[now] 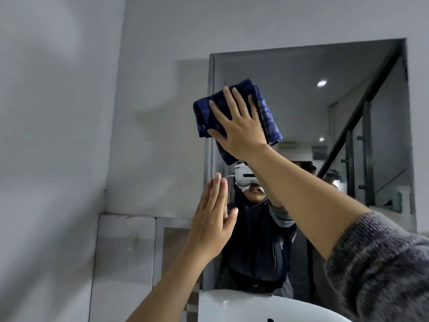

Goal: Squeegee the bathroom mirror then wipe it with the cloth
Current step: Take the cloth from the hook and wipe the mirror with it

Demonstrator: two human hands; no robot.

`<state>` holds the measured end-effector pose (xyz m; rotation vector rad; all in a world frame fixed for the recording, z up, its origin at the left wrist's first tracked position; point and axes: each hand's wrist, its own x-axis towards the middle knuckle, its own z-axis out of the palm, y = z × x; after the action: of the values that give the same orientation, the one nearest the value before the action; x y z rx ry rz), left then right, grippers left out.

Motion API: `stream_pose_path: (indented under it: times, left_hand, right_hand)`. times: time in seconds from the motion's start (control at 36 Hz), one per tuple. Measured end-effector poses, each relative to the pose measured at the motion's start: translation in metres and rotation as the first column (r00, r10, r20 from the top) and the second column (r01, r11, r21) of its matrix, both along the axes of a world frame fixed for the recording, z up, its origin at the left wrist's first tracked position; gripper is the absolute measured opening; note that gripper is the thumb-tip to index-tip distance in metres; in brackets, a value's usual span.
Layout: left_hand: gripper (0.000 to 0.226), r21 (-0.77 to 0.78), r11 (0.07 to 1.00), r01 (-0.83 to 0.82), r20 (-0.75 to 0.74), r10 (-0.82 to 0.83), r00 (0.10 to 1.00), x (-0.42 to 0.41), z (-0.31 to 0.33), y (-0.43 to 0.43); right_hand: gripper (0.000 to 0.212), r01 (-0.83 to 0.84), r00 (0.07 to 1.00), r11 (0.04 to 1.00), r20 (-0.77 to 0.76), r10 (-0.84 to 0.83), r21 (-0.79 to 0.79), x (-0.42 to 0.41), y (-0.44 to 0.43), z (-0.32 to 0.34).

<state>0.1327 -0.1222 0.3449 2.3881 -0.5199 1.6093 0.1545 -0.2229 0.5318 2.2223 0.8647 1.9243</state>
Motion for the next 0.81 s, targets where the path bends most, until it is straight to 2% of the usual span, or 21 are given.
stream_pose_path:
  times: [0.11, 0.22, 0.42, 0.61, 0.72, 0.81]
  left_hand:
    - [0.071, -0.052, 0.999, -0.001, 0.01, 0.001, 1.0, 0.0, -0.005, -0.01]
    - [0.072, -0.056, 0.998, -0.028, 0.009, 0.029, 1.0, 0.007, -0.005, -0.011]
    - [0.072, -0.045, 0.999, -0.03, 0.033, 0.032, 0.999, 0.005, -0.006, -0.008]
    - [0.071, -0.065, 0.997, -0.042, 0.005, 0.042, 0.999, 0.016, -0.009, -0.001]
    - [0.072, -0.05, 0.998, -0.029, 0.029, 0.03, 0.999, 0.01, -0.011, 0.001]
    - [0.07, -0.034, 0.999, -0.023, 0.038, 0.024, 0.999, 0.009, -0.01, 0.002]
  right_hand:
    - [0.062, 0.063, 0.997, 0.975, 0.064, -0.051, -0.212, 0.002, -0.03, -0.007]
    - [0.064, 0.137, 0.989, 0.965, 0.078, -0.123, -0.224, 0.003, -0.079, -0.008]
    - [0.067, 0.137, 0.991, 0.989, 0.007, -0.137, 0.063, 0.003, -0.174, -0.01]
    - [0.068, 0.152, 0.988, 0.935, -0.066, -0.138, 0.322, 0.004, -0.215, -0.018]
    - [0.066, 0.137, 0.989, 0.849, -0.11, -0.094, 0.51, 0.003, -0.21, -0.035]
    - [0.067, 0.156, 0.986, 0.704, -0.152, -0.069, 0.693, 0.004, -0.201, -0.05]
